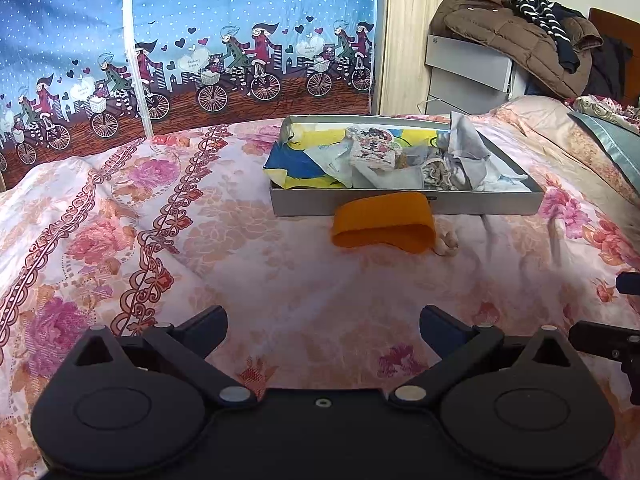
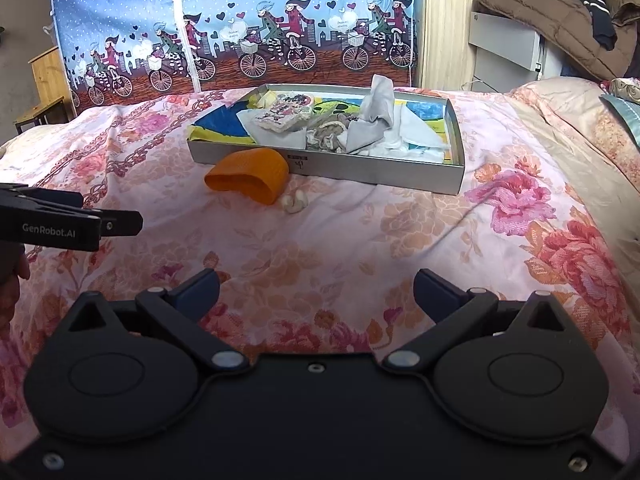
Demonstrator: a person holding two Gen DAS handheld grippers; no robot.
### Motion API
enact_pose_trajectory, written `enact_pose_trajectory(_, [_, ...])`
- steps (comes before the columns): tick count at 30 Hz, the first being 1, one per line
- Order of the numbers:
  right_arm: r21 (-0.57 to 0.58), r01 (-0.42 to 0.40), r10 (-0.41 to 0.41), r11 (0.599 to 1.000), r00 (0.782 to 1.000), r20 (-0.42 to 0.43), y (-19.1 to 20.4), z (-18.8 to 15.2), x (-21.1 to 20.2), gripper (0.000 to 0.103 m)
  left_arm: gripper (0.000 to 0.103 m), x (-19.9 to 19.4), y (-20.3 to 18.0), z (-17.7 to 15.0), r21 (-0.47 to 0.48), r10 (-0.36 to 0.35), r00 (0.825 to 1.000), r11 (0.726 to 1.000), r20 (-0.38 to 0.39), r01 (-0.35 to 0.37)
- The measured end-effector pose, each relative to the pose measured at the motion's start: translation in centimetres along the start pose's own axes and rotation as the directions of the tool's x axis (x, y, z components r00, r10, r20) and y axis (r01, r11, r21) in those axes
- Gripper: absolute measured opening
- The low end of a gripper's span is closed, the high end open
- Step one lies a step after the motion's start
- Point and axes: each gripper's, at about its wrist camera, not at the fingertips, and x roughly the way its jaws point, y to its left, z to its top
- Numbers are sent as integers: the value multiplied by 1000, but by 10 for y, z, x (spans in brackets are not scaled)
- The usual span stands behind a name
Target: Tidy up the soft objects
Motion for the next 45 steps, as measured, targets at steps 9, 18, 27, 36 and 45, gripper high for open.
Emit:
enact_pose_trajectory(9, [3, -9, 9, 1000, 1000, -3, -3, 0, 25, 103, 102, 19, 0, 4, -19, 2, 1000, 1000, 12, -2])
enact_pose_trajectory(18, [-2, -27, 27, 1000, 1000, -10, 0, 0, 55, 103, 102, 46, 3, 17, -48, 6, 999, 999, 48, -4])
enact_pose_trajectory(27, [-35, -47, 48, 998, 998, 42, 0, 25, 93, 101, 102, 72, -6, 44, -61, -41, 988, 997, 146, 50])
enact_pose_trajectory(36, [-159, -87, 91, 983, 996, 20, 16, 41, 129, 61, 102, 107, -35, 63, -28, -200, 974, 979, 104, 204])
enact_pose_trajectory(45, [-211, -107, 112, 972, 994, 11, 21, 45, 146, 35, 93, 136, -40, 68, -2, -261, 965, 965, 15, 261])
